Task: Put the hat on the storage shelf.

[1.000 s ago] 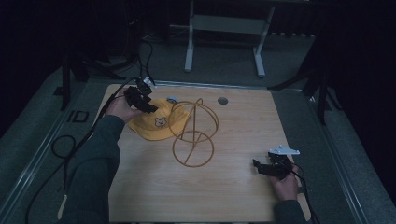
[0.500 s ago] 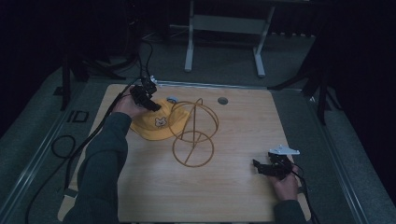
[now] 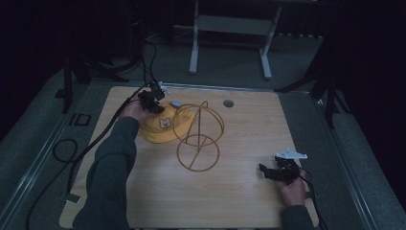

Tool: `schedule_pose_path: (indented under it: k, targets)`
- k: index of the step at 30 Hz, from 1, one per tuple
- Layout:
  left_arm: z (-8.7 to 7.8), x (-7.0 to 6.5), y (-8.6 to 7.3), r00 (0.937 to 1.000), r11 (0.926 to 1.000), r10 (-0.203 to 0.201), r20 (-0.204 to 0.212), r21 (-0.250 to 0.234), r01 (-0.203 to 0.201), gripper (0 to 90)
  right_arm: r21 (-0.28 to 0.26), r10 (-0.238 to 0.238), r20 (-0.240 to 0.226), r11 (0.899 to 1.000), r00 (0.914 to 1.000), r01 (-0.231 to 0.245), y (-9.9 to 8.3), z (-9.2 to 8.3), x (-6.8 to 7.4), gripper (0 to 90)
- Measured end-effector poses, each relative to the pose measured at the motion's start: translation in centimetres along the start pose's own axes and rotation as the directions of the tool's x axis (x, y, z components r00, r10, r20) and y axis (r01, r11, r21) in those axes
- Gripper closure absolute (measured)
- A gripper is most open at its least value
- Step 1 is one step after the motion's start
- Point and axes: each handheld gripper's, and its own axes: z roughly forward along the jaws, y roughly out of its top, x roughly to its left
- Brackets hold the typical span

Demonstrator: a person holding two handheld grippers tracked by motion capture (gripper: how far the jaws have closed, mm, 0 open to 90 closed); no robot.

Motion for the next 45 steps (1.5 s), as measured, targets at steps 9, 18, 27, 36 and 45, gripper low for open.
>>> schedule_pose_path:
  k: [9,18,27,36,45]
  targets:
    - [-1.8,0.2,-0.4,0.9979,0.9997,-0.005,0.065,0.022,0.003,81.9,0.000,0.000,0.000,1.000,1.0000,0.000,0.0,0.0,0.0,19.9]
    - [-3.9,-0.1,-1.0,0.9920,0.9998,-0.019,0.125,0.013,0.017,82.2,0.000,-0.002,0.000,1.000,1.0000,0.002,0.0,0.0,0.0,19.9]
    - [-5.4,-0.8,-1.5,0.9896,1.0000,-0.004,0.144,0.000,0.004,82.0,0.000,-0.002,0.000,1.000,1.0000,0.002,0.0,0.0,0.0,20.0]
    - [-6.3,-1.2,-2.1,0.9849,0.9995,0.021,0.172,0.019,-0.024,81.9,0.000,-0.003,-0.001,1.000,1.0000,0.003,0.0,0.0,0.0,20.0]
    - [-8.8,-1.5,-3.0,0.9830,0.9980,0.063,0.172,-0.007,-0.062,81.8,0.000,-0.001,-0.001,1.000,1.0000,0.001,0.0,0.0,0.0,19.9]
